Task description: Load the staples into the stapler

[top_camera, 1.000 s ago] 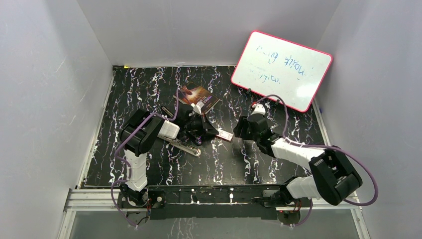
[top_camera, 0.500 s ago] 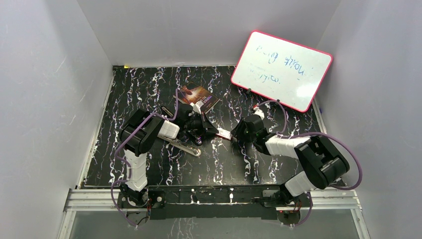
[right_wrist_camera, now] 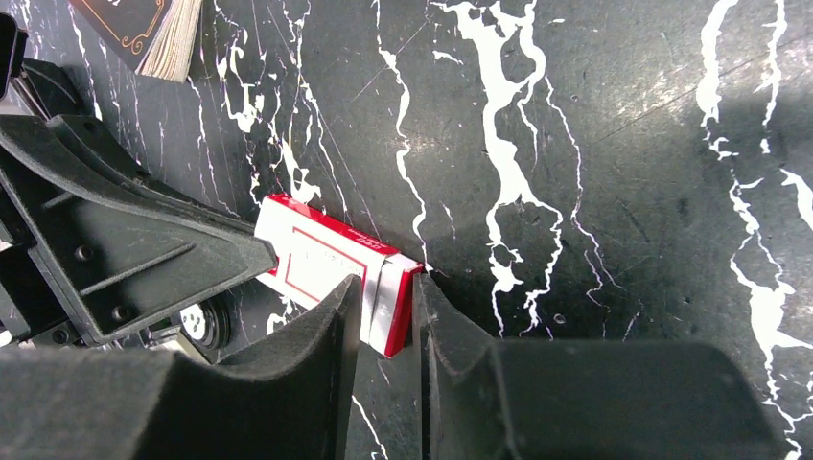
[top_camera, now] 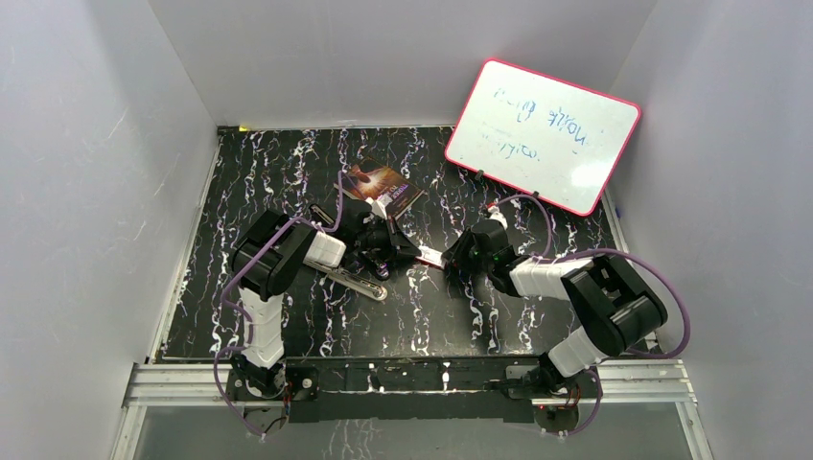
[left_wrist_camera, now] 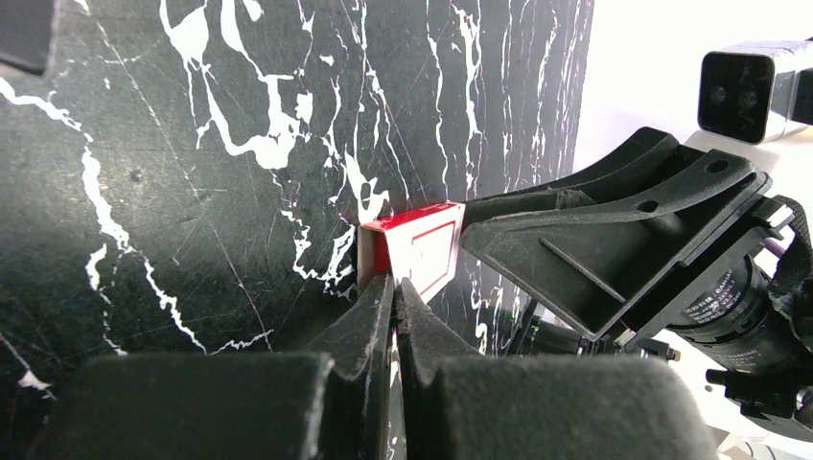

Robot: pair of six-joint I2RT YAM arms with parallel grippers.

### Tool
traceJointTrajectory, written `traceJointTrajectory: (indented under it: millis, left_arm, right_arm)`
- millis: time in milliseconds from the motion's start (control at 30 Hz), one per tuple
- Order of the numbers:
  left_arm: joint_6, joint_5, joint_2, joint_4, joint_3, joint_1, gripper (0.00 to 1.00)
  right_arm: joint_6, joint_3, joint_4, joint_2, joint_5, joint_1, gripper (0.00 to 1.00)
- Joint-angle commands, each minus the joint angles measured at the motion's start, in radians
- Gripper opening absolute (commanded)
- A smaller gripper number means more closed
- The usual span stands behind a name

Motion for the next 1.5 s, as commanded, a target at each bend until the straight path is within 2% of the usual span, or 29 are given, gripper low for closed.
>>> traceJointTrajectory:
  millis: [0,300,467,967,1267,1300,1400,1467]
  left_arm:
    - [0.007,-0.012,-0.055,0.017,-0.001,0.006,0.00]
    - [0.007,-0.007,-0.054,0.017,0.004,0.006,0.00]
    - [0.008,-0.011,-0.058,0.015,0.001,0.007,0.00]
    - [0.015,-0.004,-0.066,0.001,0.014,0.035,0.00]
    - [0.015,0.002,-0.064,-0.001,0.020,0.042,0.00]
    - [0.015,0.003,-0.062,-0.002,0.021,0.042,0.00]
    - [0.017,0.004,-0.060,-0.002,0.021,0.042,0.00]
    - [0.017,0.003,-0.061,-0.001,0.022,0.042,0.00]
  right_arm:
    - [0.015,0.007,-0.017,0.012,-0.026,-0.002,0.31]
    - [-0.005,0.021,-0.026,0.046,-0.011,-0.003,0.17]
    - [-0.017,0.010,-0.020,0.048,0.000,-0.004,0.00]
    - [-0.037,-0.050,-0.067,-0.038,0.033,-0.059,0.00]
    - [-0.107,-0.076,-0.088,-0.101,0.024,-0.107,0.00]
    - [-0.115,-0.076,-0.075,-0.105,0.007,-0.106,0.04]
    - [-0.127,-0.068,-0.020,-0.104,-0.071,-0.106,0.30]
    - [-0.128,-0.053,0.001,-0.093,-0.113,-0.106,0.40]
